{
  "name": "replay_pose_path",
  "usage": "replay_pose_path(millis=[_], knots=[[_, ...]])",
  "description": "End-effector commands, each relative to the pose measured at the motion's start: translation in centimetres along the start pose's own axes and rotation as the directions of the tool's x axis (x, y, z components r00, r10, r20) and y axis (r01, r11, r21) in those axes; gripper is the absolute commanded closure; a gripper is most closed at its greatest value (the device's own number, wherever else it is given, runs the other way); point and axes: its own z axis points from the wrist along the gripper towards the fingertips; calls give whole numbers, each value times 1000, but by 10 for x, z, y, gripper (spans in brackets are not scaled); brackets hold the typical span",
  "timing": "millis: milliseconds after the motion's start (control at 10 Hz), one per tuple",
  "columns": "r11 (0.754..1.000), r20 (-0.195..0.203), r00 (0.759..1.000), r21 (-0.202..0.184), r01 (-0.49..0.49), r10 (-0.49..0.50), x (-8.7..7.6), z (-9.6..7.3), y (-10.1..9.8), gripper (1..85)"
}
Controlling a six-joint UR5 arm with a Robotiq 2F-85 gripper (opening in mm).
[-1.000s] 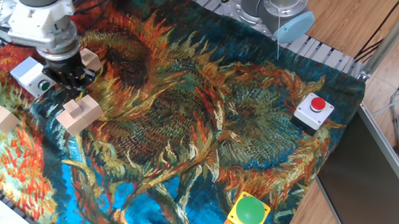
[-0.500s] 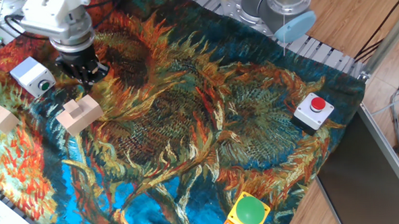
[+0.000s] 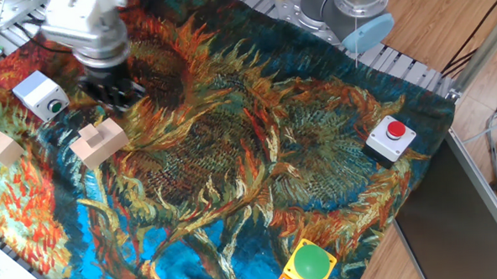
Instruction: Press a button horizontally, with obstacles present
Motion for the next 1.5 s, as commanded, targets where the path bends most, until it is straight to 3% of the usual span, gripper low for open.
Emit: replay_pose_path(millis=[0,300,500,600,700,800,900,1200,1400], knots=[[994,-19,994,29,-105,105,-10,-18,65,843],[994,-47,995,70,-82,86,-10,-29,65,843],[1000,-36,999,28,5,-4,-15,-28,74,843],[999,-31,999,24,24,-23,-16,-28,76,843],[1000,-20,999,-5,27,-27,-16,-22,81,843],[1000,-8,1000,-27,4,-5,-22,-20,101,843],[999,-2,999,-17,-37,37,-34,-22,124,843],[998,-37,999,55,-36,38,-27,-24,109,843],[999,-23,999,31,-40,40,-31,-8,100,843]])
